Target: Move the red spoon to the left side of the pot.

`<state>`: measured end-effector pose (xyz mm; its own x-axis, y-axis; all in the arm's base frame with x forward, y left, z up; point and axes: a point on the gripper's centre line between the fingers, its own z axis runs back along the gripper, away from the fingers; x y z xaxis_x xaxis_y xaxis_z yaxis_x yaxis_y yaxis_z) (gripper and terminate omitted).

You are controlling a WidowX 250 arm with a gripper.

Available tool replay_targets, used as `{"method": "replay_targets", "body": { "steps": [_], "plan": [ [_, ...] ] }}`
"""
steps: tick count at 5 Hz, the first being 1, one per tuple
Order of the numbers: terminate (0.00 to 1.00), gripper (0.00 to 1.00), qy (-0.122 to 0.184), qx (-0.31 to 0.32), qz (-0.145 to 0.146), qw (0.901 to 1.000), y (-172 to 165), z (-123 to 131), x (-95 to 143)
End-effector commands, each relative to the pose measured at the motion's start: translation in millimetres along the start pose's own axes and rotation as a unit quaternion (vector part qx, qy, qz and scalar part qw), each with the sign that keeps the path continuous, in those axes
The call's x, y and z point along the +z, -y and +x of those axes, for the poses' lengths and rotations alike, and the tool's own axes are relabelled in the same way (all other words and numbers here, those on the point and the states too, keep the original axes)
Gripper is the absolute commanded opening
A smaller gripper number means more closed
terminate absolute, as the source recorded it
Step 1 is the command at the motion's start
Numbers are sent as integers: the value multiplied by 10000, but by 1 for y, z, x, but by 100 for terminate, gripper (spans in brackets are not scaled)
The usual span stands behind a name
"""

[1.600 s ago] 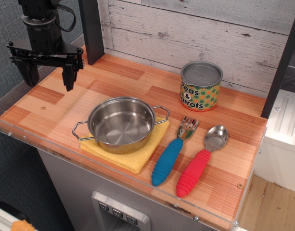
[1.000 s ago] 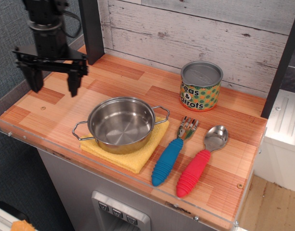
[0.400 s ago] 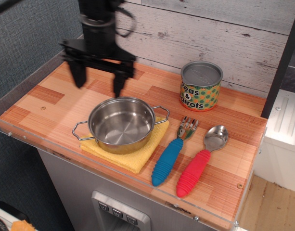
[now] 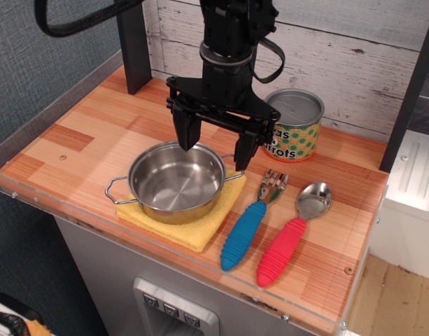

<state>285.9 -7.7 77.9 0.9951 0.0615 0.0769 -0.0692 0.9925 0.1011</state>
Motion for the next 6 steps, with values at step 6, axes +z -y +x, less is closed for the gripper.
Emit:
{"method": "replay_targets", "body": {
  "steps": [6],
  "plan": [
    [0,100,-272,-1021,-280,9940,98,-12,-37]
  ]
}}
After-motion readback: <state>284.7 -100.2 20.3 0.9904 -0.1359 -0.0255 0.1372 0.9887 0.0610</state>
